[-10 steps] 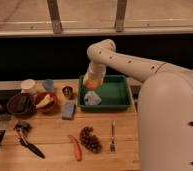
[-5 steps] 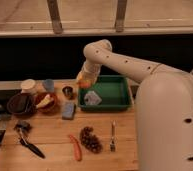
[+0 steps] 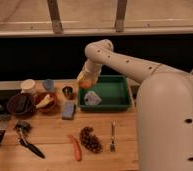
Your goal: Place apple in metal cup
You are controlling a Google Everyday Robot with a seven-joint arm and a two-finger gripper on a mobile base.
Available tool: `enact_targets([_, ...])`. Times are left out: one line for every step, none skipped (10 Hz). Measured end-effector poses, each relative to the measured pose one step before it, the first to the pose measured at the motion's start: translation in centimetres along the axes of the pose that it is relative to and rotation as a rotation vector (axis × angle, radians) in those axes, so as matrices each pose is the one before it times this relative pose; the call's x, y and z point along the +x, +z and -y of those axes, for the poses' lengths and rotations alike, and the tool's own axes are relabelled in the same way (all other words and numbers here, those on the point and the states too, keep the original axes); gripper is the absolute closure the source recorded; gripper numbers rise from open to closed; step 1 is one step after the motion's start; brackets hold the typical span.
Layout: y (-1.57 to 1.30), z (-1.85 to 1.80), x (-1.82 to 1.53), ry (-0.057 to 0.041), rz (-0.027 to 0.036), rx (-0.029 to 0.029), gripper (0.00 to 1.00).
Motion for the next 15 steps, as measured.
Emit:
enact_targets([0.017, 0.919, 0.237, 0.00271, -0.00583, 0.00094, 1.0])
enact_targets([0.41, 0.543, 0.466, -0.01255, -0.01353, -0.00288, 1.0])
enact_targets([0.409, -0.197, 0.09, -0.0107, -0.00872, -0.00288, 1.0])
enact_targets([0.839, -0.745, -0.057, -0.0174, -0.0152, -0.00642, 1.0])
enact_targets([0.863, -0.898, -0.347, -0.01486, -0.01322, -0.00532, 1.0])
enact_targets([1.043, -1.338, -0.458, -0.02062, -0.01567, -0.008, 1.0])
enact_targets([0.843, -1.334, -0.409, -0.02183, -0.01263, -0.0121, 1.0])
enact_targets([0.476, -0.443, -0.252, -0.01482, -0.00707, -0.00678, 1.0])
enact_targets([0.486, -0.314, -0.288, -0.0131, -0.0058, -0.00839, 1.0])
enact_targets([0.486, -0.391, -0.265, -0.01251, -0.00616, -0.00418, 1.0])
enact_targets([0.45, -0.622, -0.269, -0.01288, -0.00452, -0.00659, 1.0])
enact_targets([0.572, -0.837, -0.325, -0.01656, -0.0036, -0.0102, 1.0])
enact_targets([0.348, -0.36, -0.338, -0.00793, 0.00214, -0.00631, 1.0])
enact_targets([0.246, -0.317, -0.36, -0.0094, 0.00622, -0.0064, 1.0])
enact_targets([0.311, -0.528, -0.383, -0.01331, 0.00629, -0.01039, 1.0])
